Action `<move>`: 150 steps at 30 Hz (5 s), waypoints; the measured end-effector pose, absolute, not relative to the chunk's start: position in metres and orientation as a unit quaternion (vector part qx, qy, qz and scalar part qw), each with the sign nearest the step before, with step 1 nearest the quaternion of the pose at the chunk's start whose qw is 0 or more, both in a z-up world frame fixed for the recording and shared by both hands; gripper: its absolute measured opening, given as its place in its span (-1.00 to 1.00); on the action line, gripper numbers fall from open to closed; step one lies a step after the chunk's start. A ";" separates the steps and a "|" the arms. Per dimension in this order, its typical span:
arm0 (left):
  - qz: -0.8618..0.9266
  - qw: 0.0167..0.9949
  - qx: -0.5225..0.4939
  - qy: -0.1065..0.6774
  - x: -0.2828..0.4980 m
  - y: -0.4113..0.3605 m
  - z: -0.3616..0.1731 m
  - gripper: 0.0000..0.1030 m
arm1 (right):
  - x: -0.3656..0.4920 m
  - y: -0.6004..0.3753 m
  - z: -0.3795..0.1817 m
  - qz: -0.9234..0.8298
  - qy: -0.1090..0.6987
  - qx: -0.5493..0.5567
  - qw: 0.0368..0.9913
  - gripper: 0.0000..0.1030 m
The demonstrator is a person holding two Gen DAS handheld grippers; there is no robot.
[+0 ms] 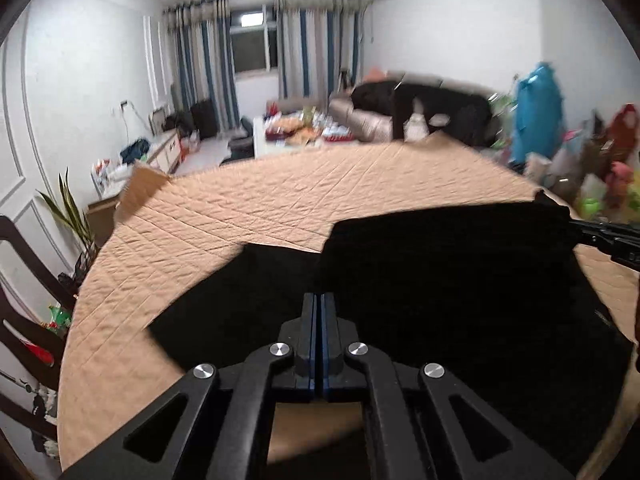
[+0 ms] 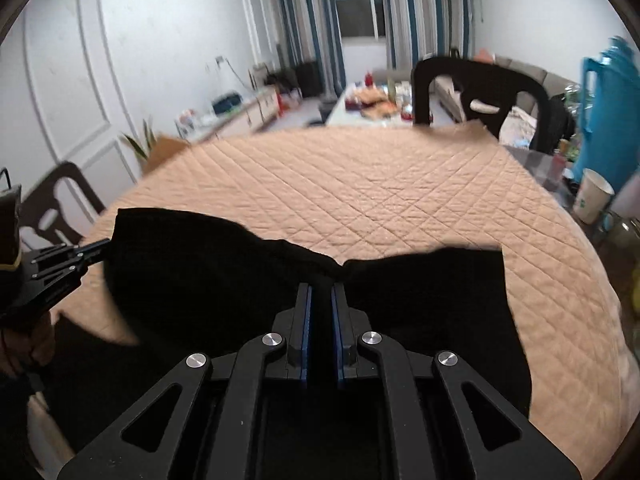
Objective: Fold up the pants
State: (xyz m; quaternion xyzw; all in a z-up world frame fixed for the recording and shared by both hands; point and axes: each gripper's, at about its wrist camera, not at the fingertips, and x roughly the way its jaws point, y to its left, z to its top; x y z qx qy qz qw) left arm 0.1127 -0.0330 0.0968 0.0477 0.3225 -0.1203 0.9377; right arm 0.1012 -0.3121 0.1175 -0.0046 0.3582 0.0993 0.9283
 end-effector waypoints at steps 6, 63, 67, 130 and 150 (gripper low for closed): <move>-0.157 0.939 0.019 0.304 0.011 -0.024 0.075 -0.94 | -0.015 -0.323 0.102 0.095 0.323 0.027 0.941 -0.96; -0.029 0.929 -0.231 0.287 -0.054 0.105 0.019 -0.14 | -0.063 -0.423 0.039 0.023 0.280 0.314 0.907 -0.76; -0.037 0.920 -0.260 0.292 -0.047 0.112 0.011 -0.05 | -0.063 -0.426 0.037 0.021 0.279 0.317 0.906 -0.51; -0.003 0.915 -0.043 0.401 0.041 0.115 0.009 -0.81 | -0.056 -0.374 0.067 0.010 0.279 0.162 0.946 -0.47; -0.004 0.946 -0.071 0.317 -0.009 0.108 0.047 -0.37 | -0.055 -0.391 0.048 -0.026 0.308 0.145 0.940 -0.47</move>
